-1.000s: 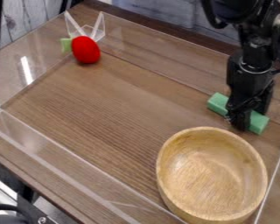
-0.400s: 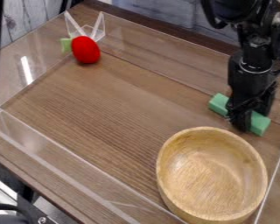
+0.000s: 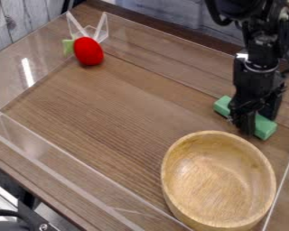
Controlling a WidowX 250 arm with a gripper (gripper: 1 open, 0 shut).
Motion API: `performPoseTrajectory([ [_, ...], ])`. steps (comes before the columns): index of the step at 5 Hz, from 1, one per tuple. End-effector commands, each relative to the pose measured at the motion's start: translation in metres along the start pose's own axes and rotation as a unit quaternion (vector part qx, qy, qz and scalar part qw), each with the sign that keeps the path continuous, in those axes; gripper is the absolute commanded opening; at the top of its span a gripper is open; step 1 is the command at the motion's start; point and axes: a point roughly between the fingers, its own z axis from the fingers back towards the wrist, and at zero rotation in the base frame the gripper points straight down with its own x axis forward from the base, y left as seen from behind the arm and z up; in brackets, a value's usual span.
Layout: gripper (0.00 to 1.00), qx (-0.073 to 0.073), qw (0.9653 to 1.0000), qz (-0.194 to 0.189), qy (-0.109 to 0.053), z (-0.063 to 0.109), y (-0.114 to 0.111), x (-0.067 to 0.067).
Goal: Put the green stick in the brown bowl
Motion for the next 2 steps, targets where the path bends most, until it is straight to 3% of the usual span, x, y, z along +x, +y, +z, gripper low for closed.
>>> performPoseTrajectory([
  [1,0.00,-0.063,0.9962,-0.060,0.002,0.0471,-0.0216,-0.0087],
  [2,0.00,-0.064,0.9937,-0.091,0.017,0.0536,-0.0195,-0.0176],
])
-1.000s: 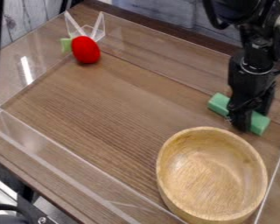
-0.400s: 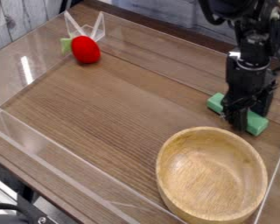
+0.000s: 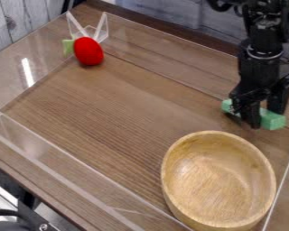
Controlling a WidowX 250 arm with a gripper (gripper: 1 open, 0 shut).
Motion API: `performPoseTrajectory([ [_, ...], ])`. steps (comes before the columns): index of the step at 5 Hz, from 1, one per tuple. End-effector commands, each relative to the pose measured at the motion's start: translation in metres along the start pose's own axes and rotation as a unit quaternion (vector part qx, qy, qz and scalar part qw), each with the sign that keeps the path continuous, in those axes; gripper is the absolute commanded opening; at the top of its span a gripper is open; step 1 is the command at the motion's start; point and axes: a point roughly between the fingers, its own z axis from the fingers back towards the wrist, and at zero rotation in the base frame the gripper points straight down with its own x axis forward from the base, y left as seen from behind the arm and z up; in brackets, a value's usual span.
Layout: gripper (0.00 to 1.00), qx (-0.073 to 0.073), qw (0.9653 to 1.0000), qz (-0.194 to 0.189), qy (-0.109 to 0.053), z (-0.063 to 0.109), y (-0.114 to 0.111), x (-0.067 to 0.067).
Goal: Put the green stick in the brown bowl
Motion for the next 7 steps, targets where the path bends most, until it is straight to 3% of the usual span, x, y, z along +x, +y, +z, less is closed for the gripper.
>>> performPoseTrajectory([
  [1,0.00,-0.055,0.9976,-0.042,-0.007,0.037,-0.007,-0.014],
  [2,0.00,-0.049,0.9964,-0.069,0.003,0.032,0.012,-0.033],
  [4,0.00,-0.042,0.9921,-0.117,0.018,0.054,0.037,-0.049],
  [6,0.00,-0.027,0.9838,-0.174,0.033,0.069,0.061,-0.069],
  [7,0.00,-0.025,0.9830,-0.179,0.033,0.065,0.065,-0.086],
])
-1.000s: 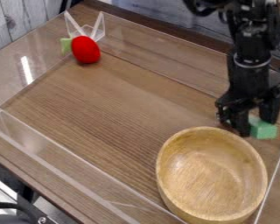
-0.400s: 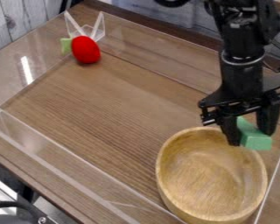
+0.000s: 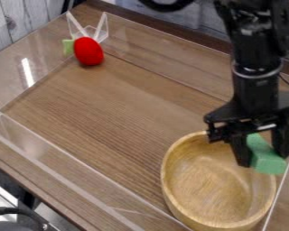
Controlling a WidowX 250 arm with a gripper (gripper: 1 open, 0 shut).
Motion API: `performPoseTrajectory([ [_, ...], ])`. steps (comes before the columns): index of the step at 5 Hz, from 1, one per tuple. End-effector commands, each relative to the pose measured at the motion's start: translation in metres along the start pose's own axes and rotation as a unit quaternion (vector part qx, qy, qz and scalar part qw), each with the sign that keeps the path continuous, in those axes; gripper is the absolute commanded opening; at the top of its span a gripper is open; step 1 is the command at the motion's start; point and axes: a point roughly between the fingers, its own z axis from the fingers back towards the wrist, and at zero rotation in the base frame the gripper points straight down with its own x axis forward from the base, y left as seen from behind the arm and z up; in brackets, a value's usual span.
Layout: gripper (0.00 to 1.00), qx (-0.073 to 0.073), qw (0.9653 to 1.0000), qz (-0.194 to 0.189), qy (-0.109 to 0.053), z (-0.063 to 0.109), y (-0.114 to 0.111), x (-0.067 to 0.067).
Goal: Put the green stick in the brown bowl
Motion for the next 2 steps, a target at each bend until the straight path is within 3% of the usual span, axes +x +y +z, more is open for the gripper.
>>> performPoseTrajectory([
  [1,1.00,-0.024,0.9995,-0.011,-0.014,0.0150,-0.0057,-0.0050],
  [2,1.00,-0.022,0.9993,-0.029,-0.011,0.0206,0.0019,0.0012],
])
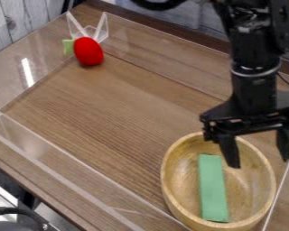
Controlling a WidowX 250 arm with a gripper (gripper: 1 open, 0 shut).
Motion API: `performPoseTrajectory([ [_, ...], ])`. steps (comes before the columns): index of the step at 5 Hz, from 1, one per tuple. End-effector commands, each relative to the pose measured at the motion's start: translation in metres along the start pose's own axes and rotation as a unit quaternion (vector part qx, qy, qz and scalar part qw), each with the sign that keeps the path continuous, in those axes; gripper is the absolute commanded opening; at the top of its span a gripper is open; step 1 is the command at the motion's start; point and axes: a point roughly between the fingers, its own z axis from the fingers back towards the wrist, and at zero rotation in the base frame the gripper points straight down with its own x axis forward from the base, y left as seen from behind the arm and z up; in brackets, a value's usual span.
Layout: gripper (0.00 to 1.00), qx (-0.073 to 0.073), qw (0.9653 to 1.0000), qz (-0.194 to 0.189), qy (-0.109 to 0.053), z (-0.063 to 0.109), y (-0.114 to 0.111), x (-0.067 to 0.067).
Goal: Put the green stick in the brown bowl
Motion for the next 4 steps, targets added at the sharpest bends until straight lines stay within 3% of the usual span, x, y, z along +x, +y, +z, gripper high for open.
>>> performPoseTrajectory([
  [1,1.00,-0.022,0.9993,-0.029,-0.010,0.019,0.001,0.005],
  [4,1.00,-0.032,0.9986,-0.039,-0.014,0.004,-0.003,-0.016],
])
